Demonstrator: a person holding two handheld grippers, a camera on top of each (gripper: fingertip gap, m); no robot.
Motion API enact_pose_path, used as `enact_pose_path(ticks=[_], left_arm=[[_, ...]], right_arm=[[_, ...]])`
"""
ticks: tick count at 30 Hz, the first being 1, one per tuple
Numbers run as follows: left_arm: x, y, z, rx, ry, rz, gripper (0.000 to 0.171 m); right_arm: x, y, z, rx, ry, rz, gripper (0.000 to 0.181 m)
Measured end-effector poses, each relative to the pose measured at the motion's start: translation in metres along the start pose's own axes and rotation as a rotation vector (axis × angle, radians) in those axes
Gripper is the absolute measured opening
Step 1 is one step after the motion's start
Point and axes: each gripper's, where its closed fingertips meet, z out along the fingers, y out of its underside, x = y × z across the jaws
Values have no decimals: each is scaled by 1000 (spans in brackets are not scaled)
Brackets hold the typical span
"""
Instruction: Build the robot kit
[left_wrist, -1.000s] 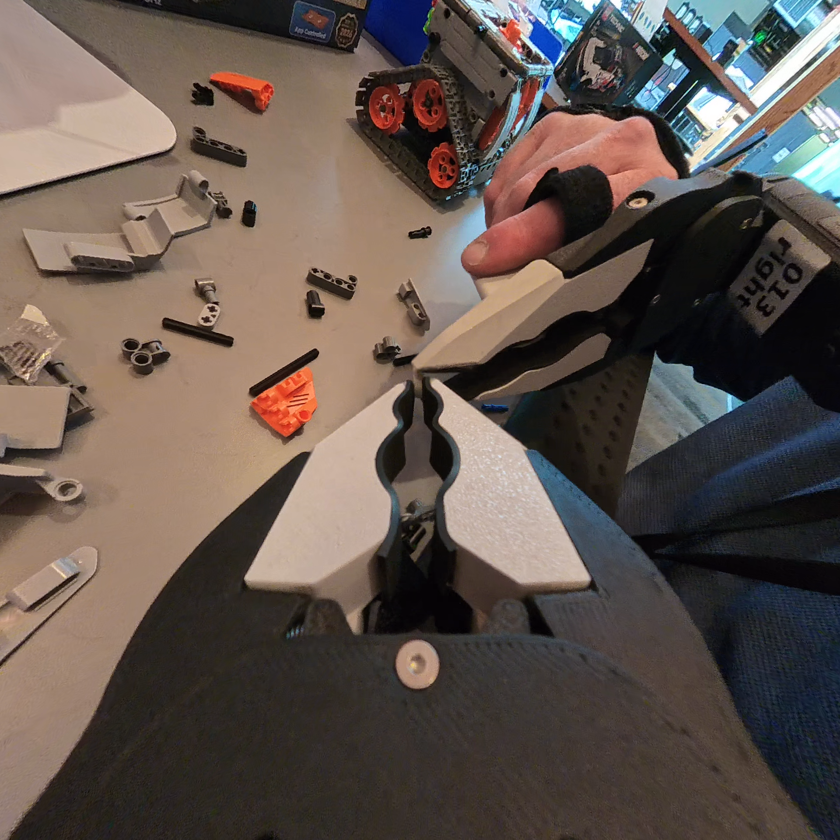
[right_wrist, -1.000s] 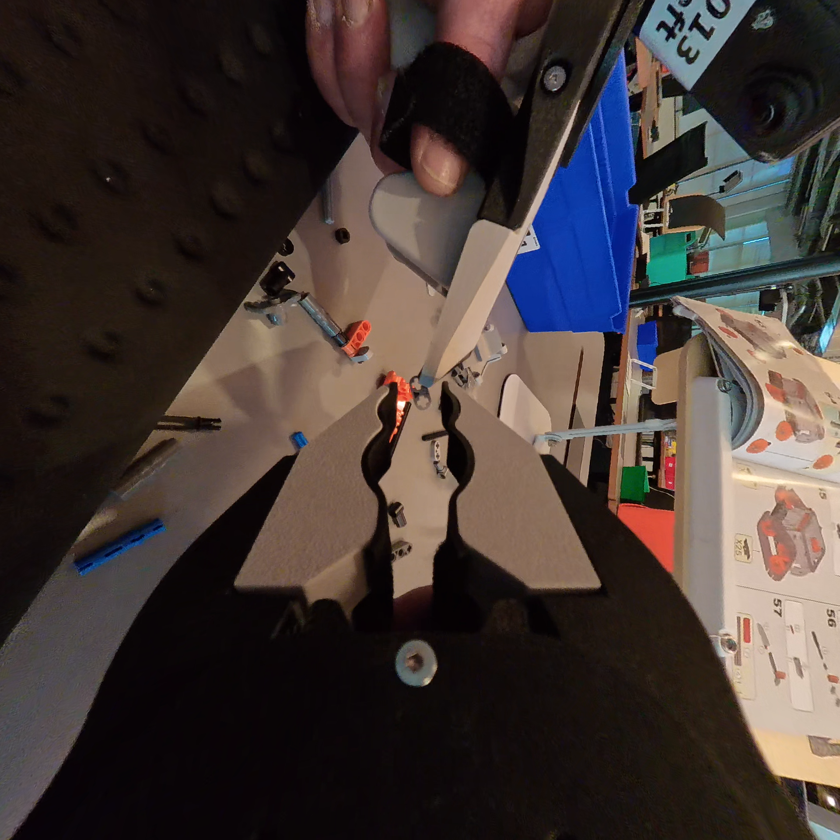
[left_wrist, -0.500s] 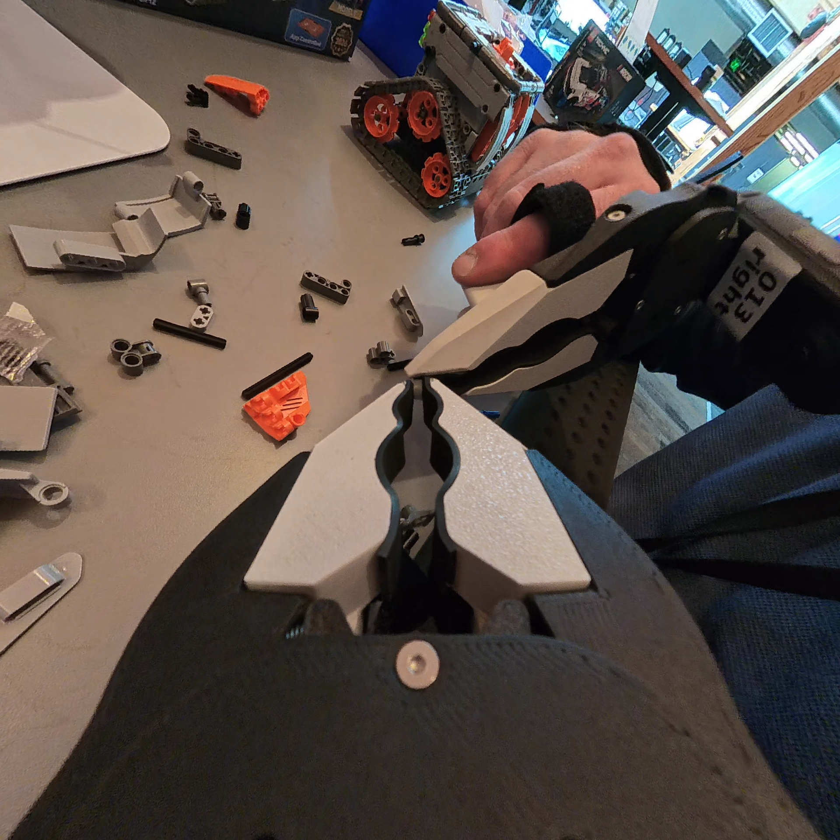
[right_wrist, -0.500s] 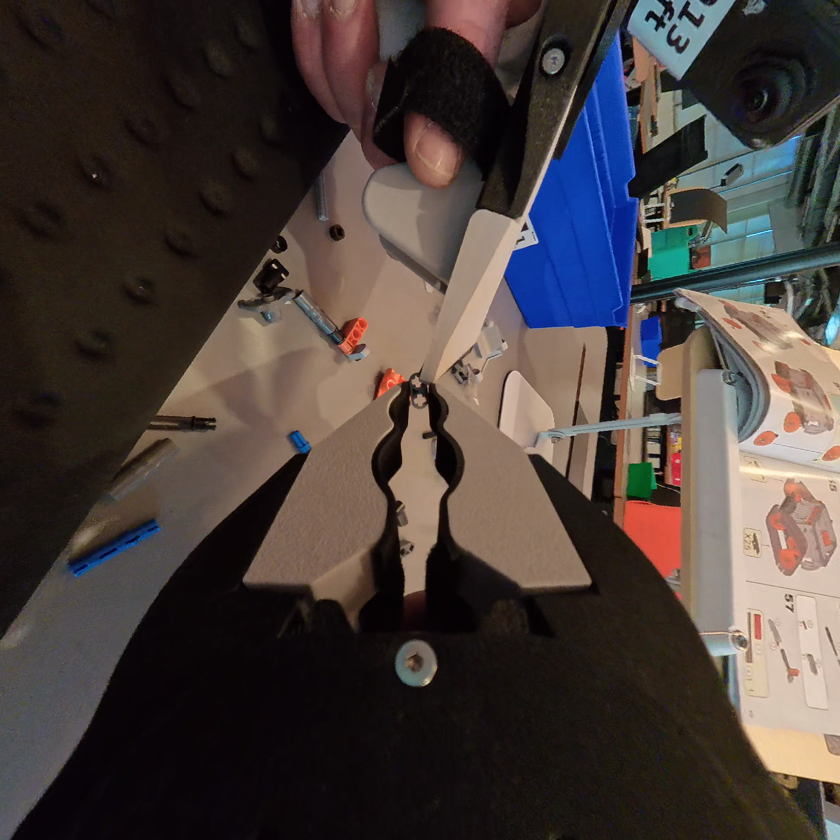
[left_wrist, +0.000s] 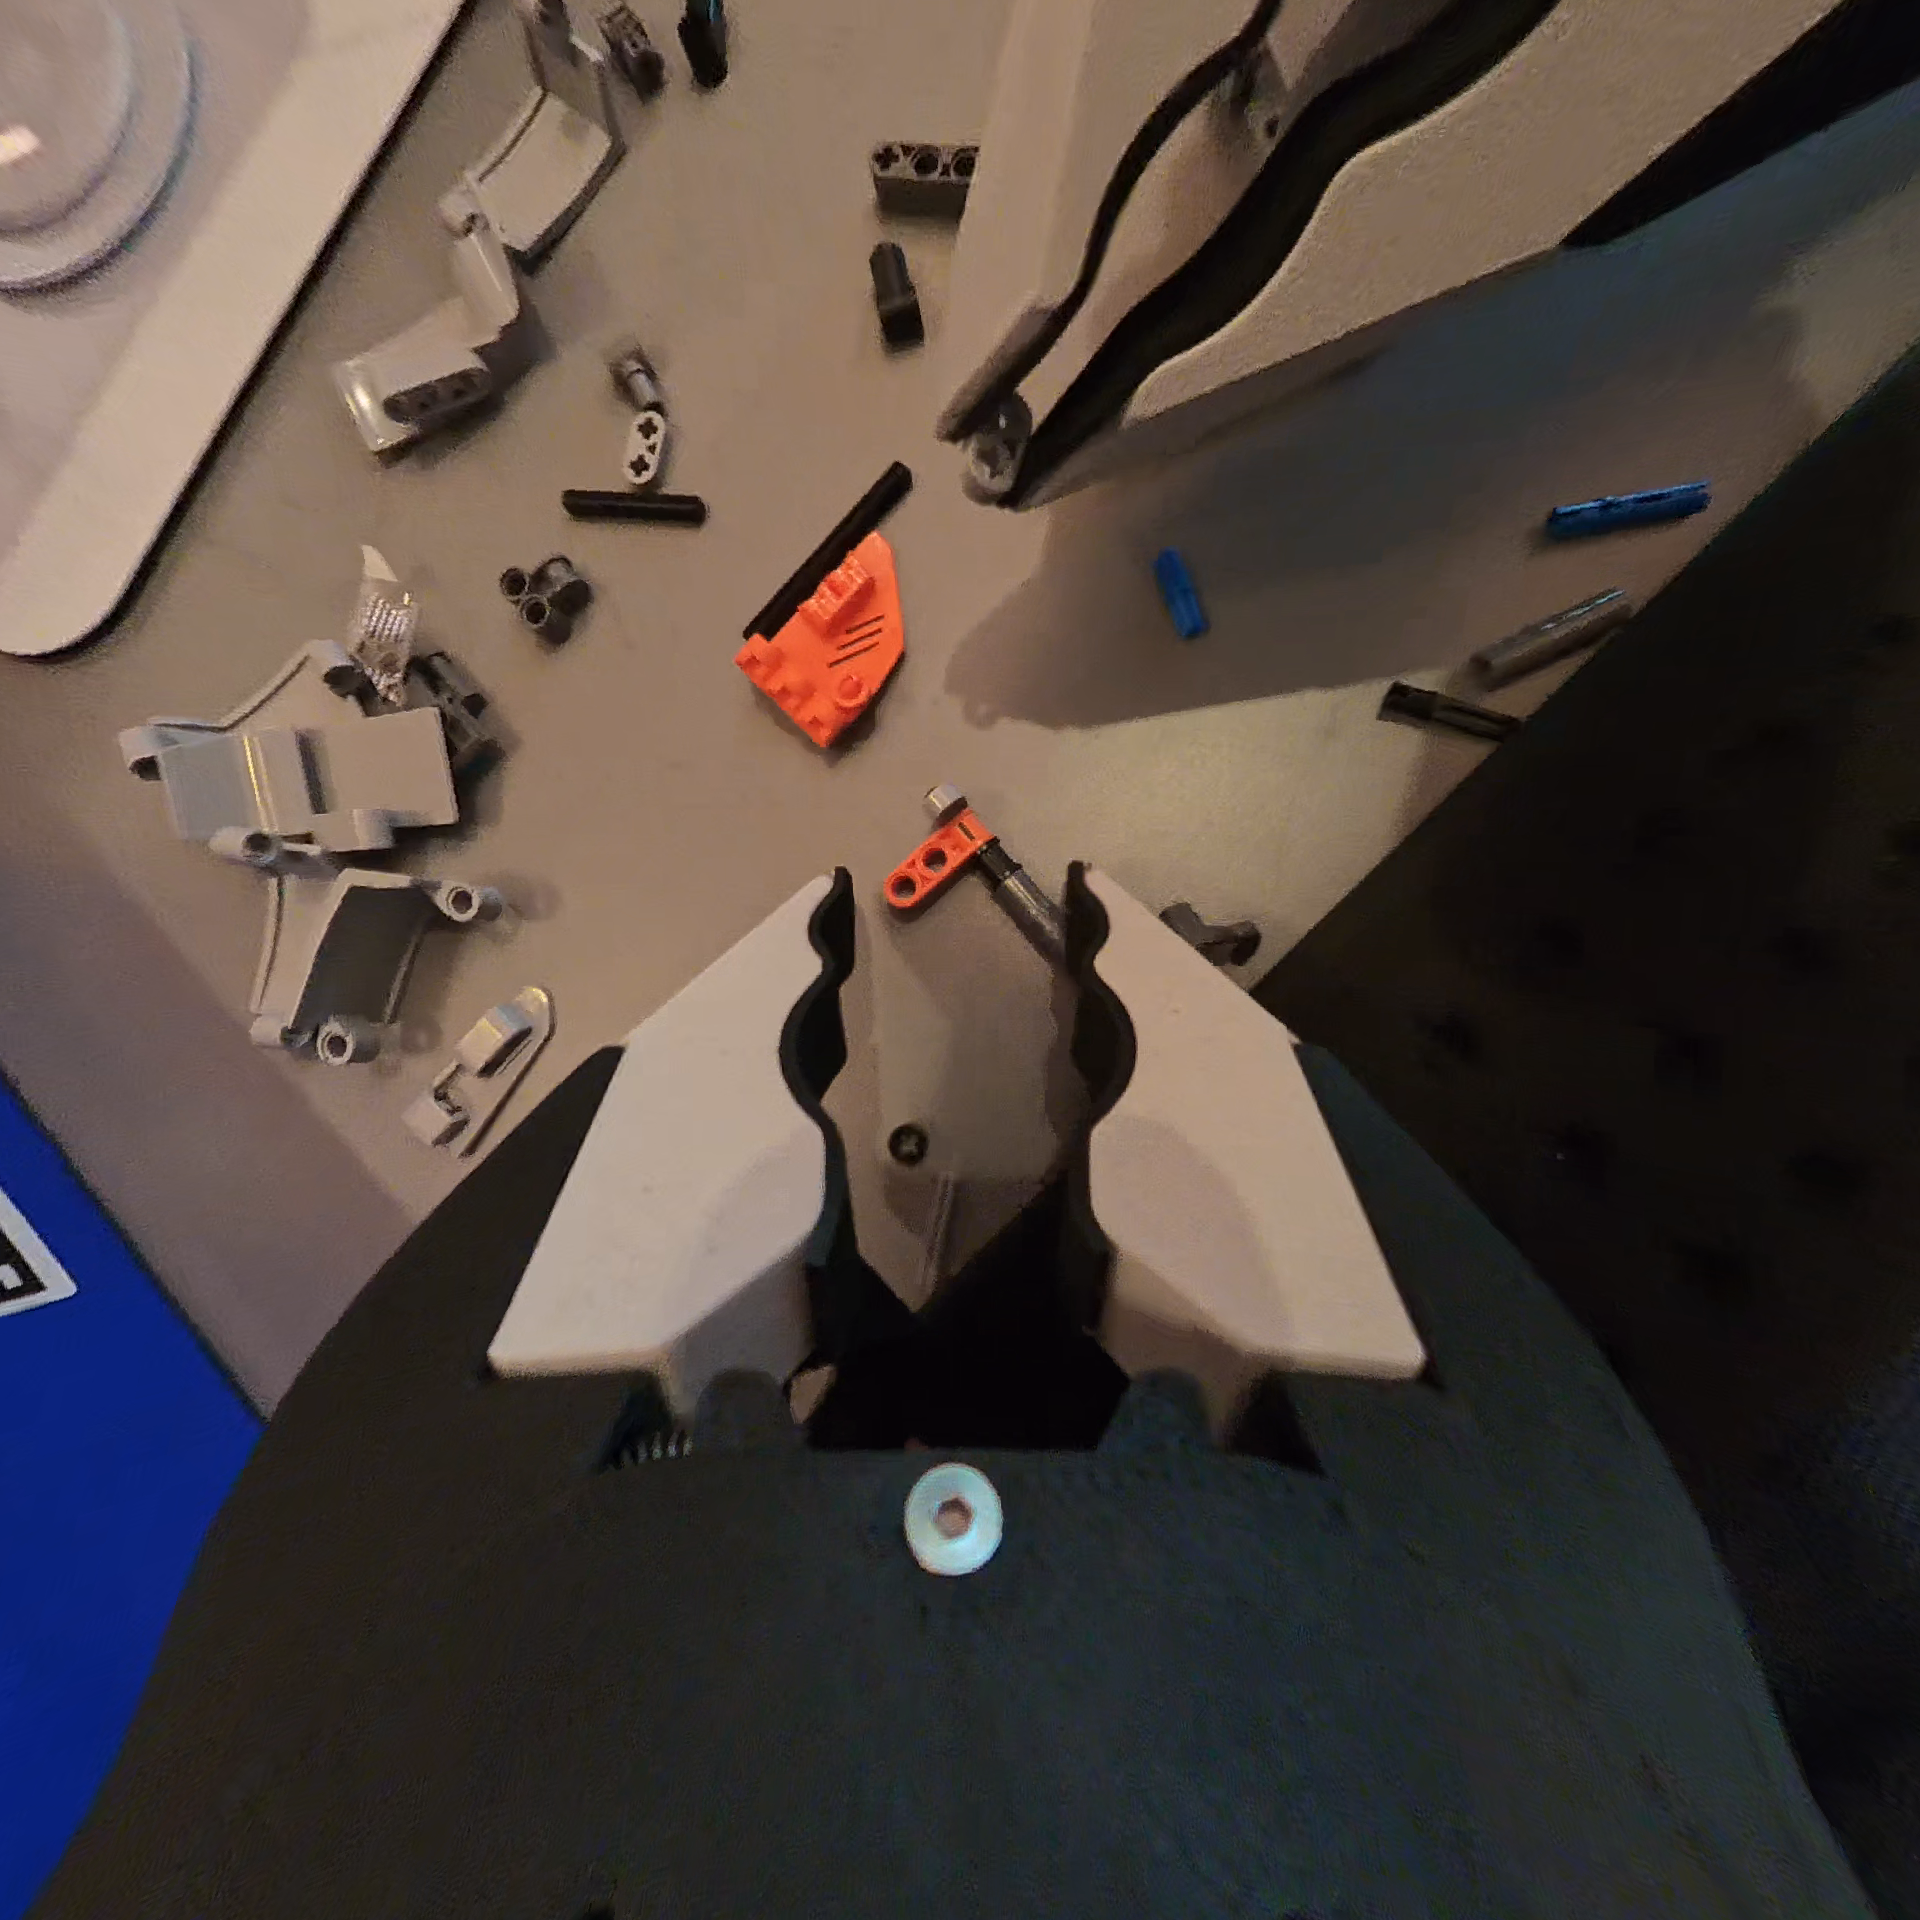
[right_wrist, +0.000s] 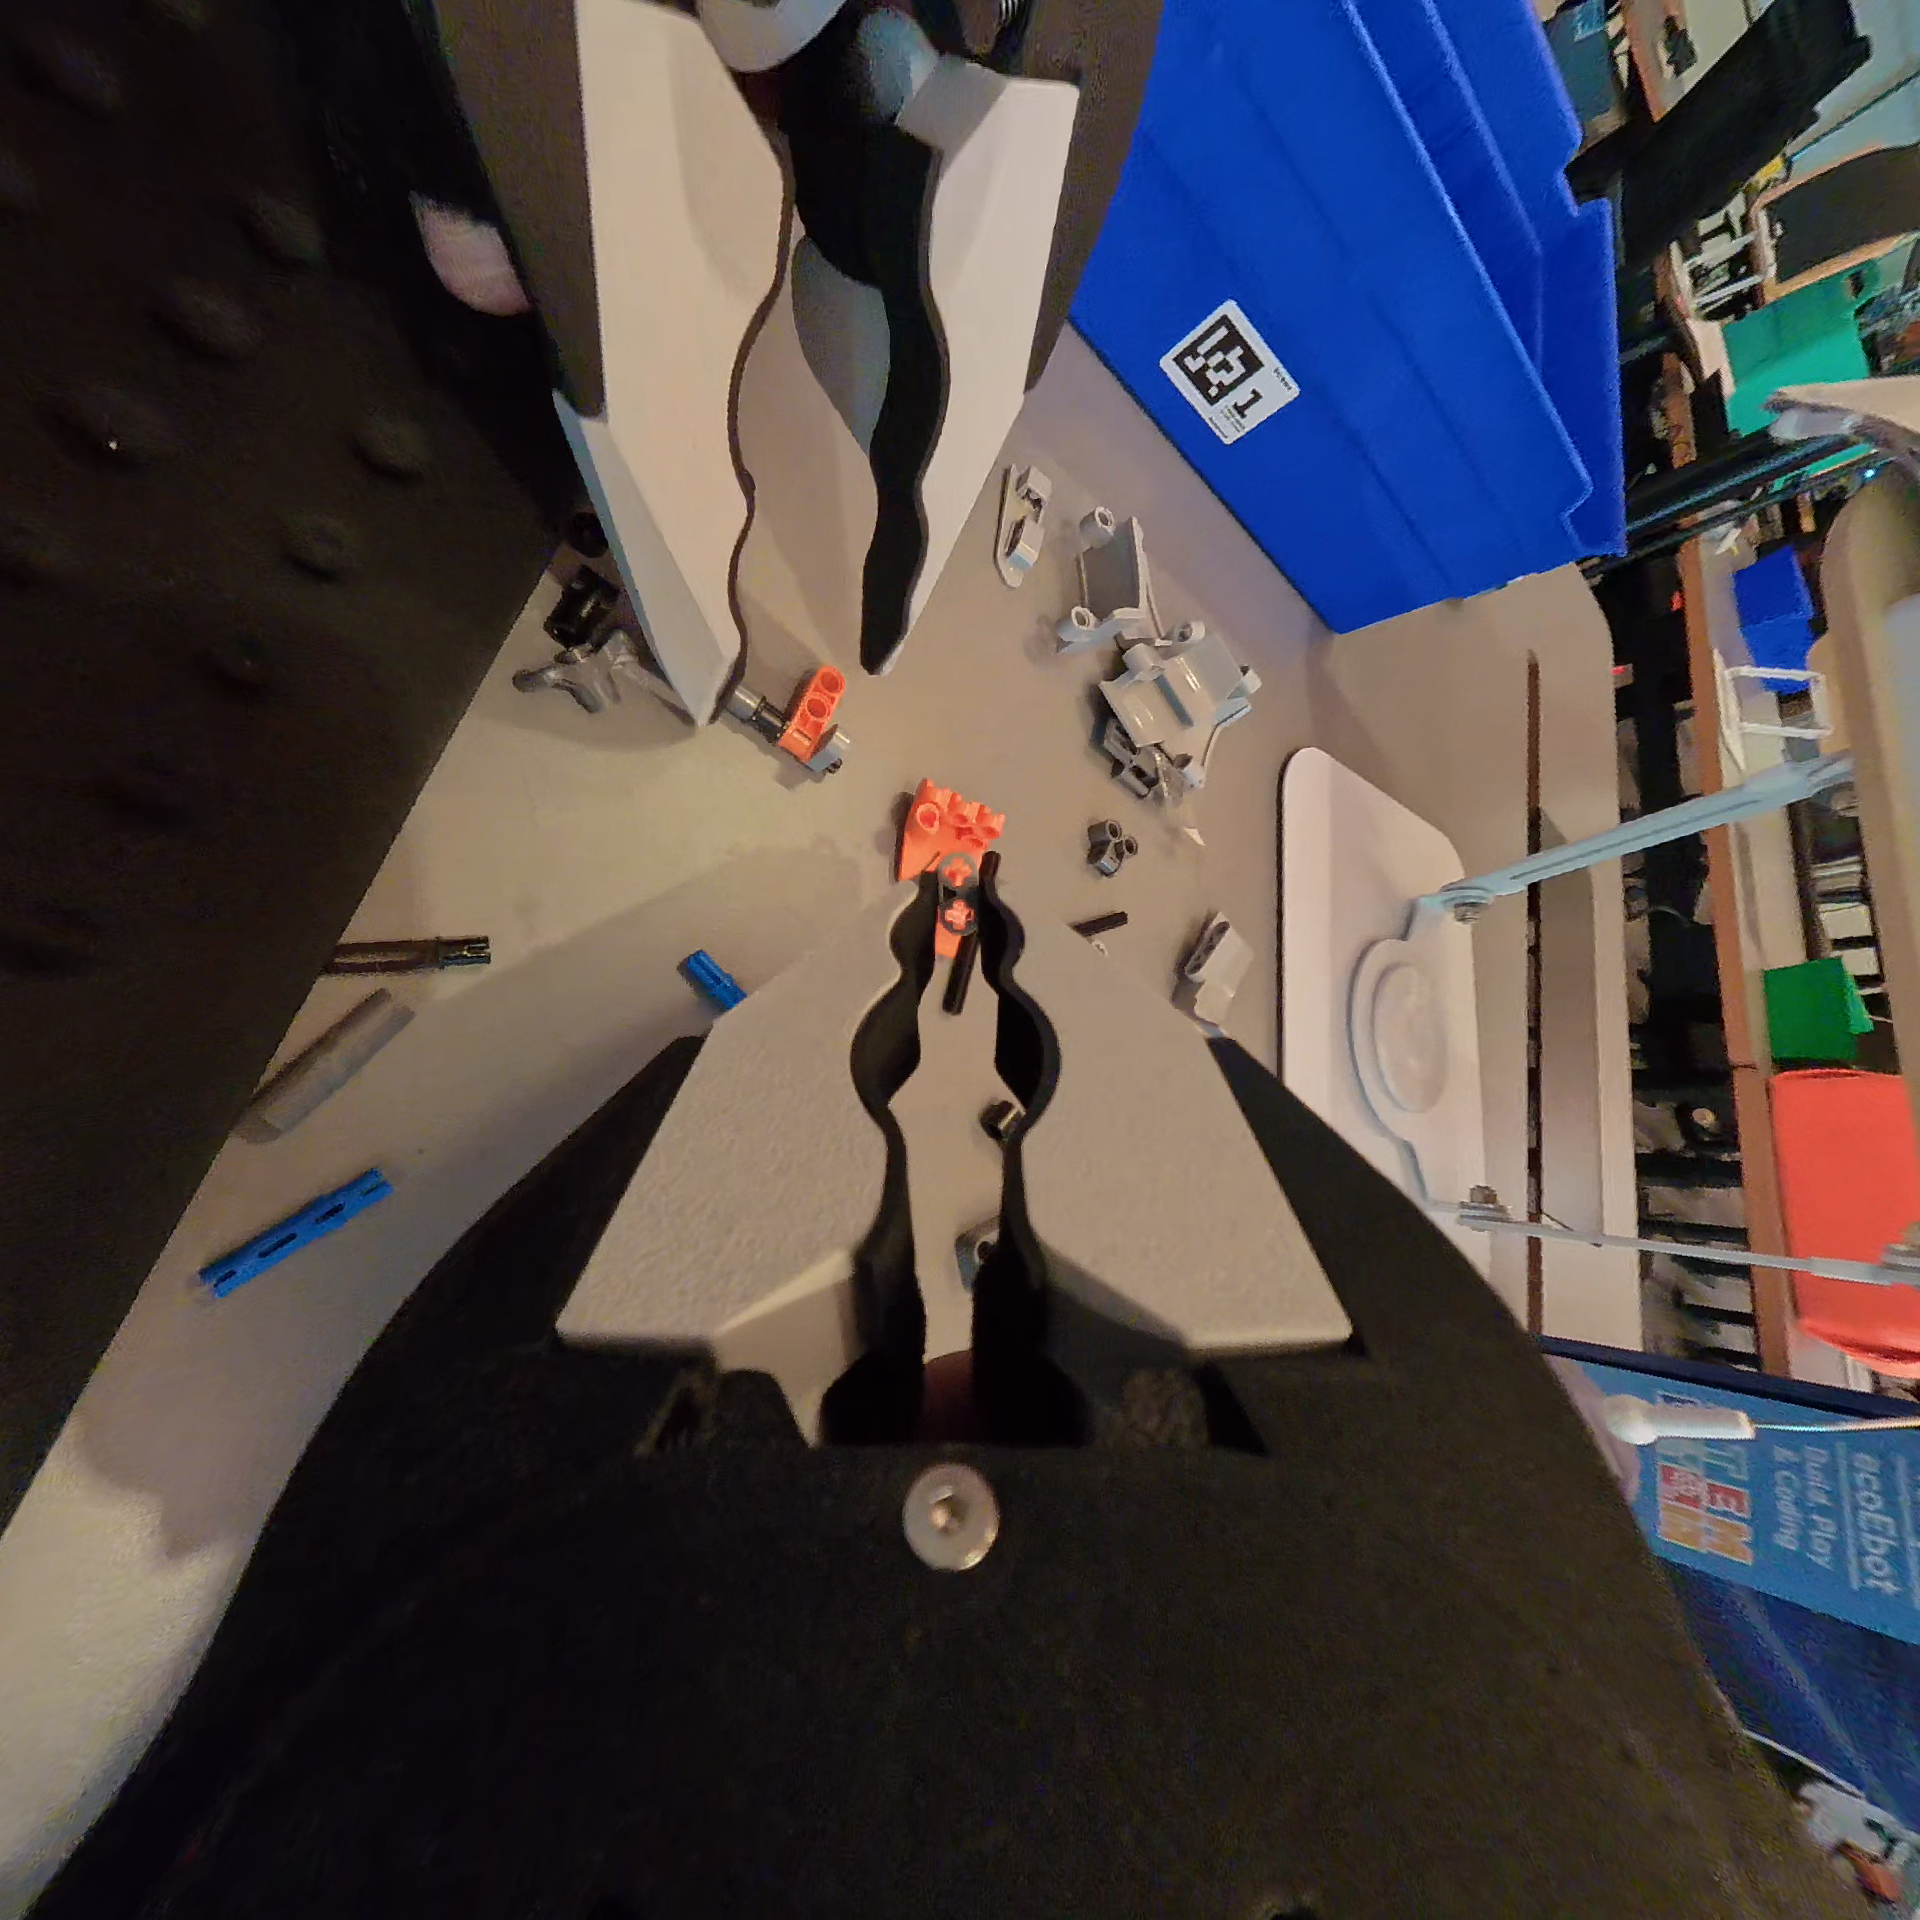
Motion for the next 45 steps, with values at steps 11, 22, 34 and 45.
enact_pose_path(ticks=[11, 22, 34, 45], left_arm=[[2, -11, 10, 8, -54, 144, 18], [3, -13, 11, 20, -5, 285, 14], [10, -26, 17, 89, -63, 358, 12], [18, -72, -26, 531, -95, 388, 3]], right_arm=[[-11, 4, 3, 45, -107, 142, 5], [-11, 4, -1, 83, -157, 225, 5], [-12, 4, -3, 105, -190, 288, 4], [-2, -17, -29, 337, -299, 468, 5]])
